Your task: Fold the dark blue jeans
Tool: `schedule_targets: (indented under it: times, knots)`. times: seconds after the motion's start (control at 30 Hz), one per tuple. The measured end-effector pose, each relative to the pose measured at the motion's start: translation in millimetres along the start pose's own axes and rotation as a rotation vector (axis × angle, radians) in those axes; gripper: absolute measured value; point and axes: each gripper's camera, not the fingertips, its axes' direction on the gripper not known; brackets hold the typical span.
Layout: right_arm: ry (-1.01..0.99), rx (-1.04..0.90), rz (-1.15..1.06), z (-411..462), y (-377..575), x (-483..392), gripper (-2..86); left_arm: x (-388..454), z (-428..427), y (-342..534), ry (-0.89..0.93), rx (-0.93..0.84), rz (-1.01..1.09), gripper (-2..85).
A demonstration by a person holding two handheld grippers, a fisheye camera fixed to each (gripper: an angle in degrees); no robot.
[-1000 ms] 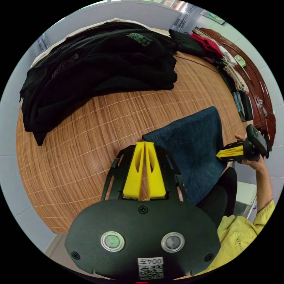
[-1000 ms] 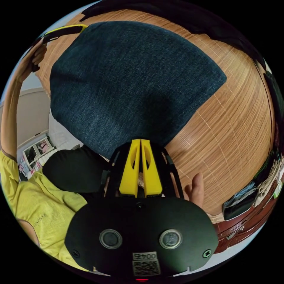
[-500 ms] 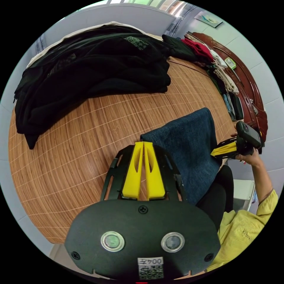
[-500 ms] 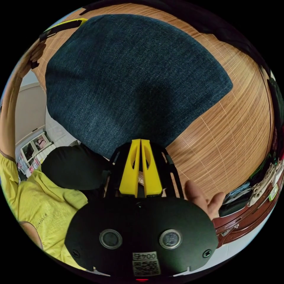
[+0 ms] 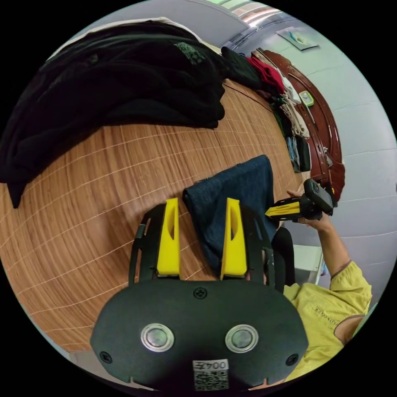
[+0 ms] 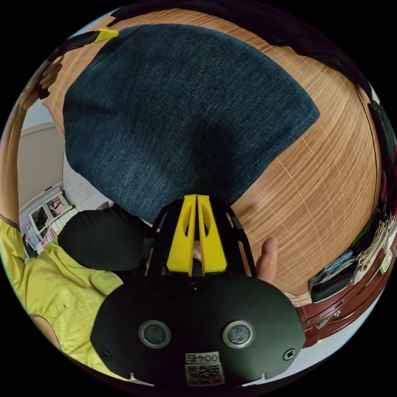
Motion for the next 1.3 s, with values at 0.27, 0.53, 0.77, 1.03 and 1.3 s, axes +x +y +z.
schedule_targets:
  times: [0.27, 0.53, 0.77, 1.03, 1.3]
  knots:
    - [-0.116, 0.042, 0.02, -7.6, 30.7, 17.3, -0.7, 4.5, 13.7, 12.2, -0.086, 0.003, 0.048, 6.7]
    - [-0.069, 0.055, 0.022, -19.8, 59.8, 10.1, -0.7, -3.9, 3.3, 50.3, -0.043, 0.074, 0.057, 6.3]
    - [-0.063, 0.095, 0.034, -33.3, 94.6, 7.0, -0.5, 6.3, -54.6, 152.0, 0.01, 0.189, 0.071, 7.5]
    - [0.009, 0.114, 0.052, -51.3, 133.4, -6.8, -0.4, 53.2, -21.0, 219.8, -0.069, 0.123, 0.113, 2.8]
    - [-0.082, 0.179, 0.104, -74.5, 184.7, 3.0, 2.8, 34.0, -65.2, 298.6, 0.09, 0.297, -0.072, 2.1]
